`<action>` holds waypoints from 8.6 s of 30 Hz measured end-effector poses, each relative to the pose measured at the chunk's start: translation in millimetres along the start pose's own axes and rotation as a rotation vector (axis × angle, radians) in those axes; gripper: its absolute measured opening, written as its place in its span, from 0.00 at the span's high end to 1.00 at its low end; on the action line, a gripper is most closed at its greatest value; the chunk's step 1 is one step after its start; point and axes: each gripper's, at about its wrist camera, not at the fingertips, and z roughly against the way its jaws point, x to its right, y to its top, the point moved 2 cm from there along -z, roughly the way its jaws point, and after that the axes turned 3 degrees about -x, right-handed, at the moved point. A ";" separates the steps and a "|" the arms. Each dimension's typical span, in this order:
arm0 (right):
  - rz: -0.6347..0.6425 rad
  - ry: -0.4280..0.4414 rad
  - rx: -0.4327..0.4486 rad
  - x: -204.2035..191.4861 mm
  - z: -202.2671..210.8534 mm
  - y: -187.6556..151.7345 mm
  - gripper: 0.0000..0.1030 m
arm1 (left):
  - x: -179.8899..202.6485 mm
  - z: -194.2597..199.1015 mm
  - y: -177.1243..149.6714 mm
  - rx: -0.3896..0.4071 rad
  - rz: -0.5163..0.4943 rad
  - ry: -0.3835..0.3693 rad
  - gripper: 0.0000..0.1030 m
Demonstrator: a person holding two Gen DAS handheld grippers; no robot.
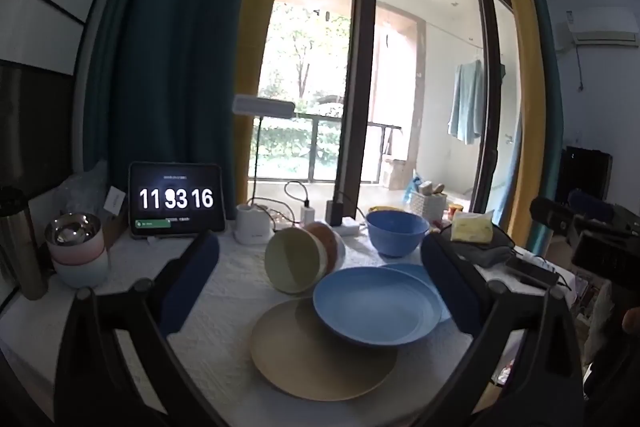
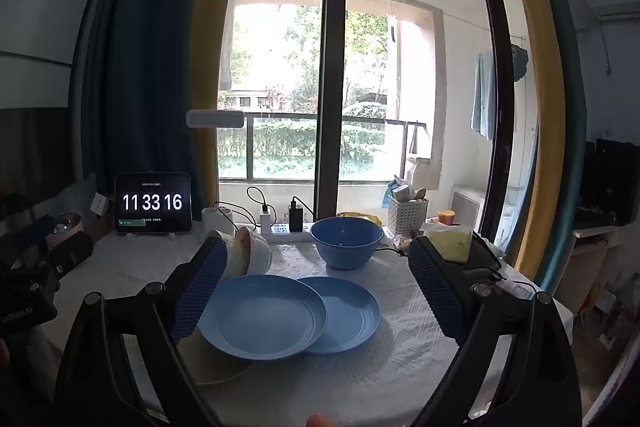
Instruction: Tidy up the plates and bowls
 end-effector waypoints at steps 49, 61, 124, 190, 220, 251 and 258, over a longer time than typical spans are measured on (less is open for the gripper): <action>-0.022 0.026 -0.029 0.6 -9.9 -8.5 0.08 | -3.6 -0.6 1.3 -0.008 0.003 -0.005 0.02; -0.029 0.022 -0.017 9.3 -13.6 -10.2 0.08 | 1.1 -5.9 1.3 -0.012 0.011 -0.008 0.02; -0.114 0.149 -0.456 40.3 -216.7 -94.8 0.70 | 10.0 -220.9 -99.5 -0.637 0.052 0.027 0.53; 0.011 0.212 -0.495 -52.3 -185.6 -94.5 0.86 | -61.6 -141.4 -93.4 -0.534 0.115 0.091 0.74; -0.017 0.207 -0.600 -67.6 -205.6 -123.7 0.85 | -65.8 -158.6 -125.6 -0.654 0.069 0.133 0.72; -0.079 0.177 -0.532 -37.1 -188.9 -107.0 0.80 | -37.8 -152.7 -97.9 -0.592 0.027 0.129 0.70; -0.102 0.171 -0.520 -21.8 -188.8 -104.3 0.80 | -21.0 -158.9 -93.4 -0.592 0.003 0.116 0.67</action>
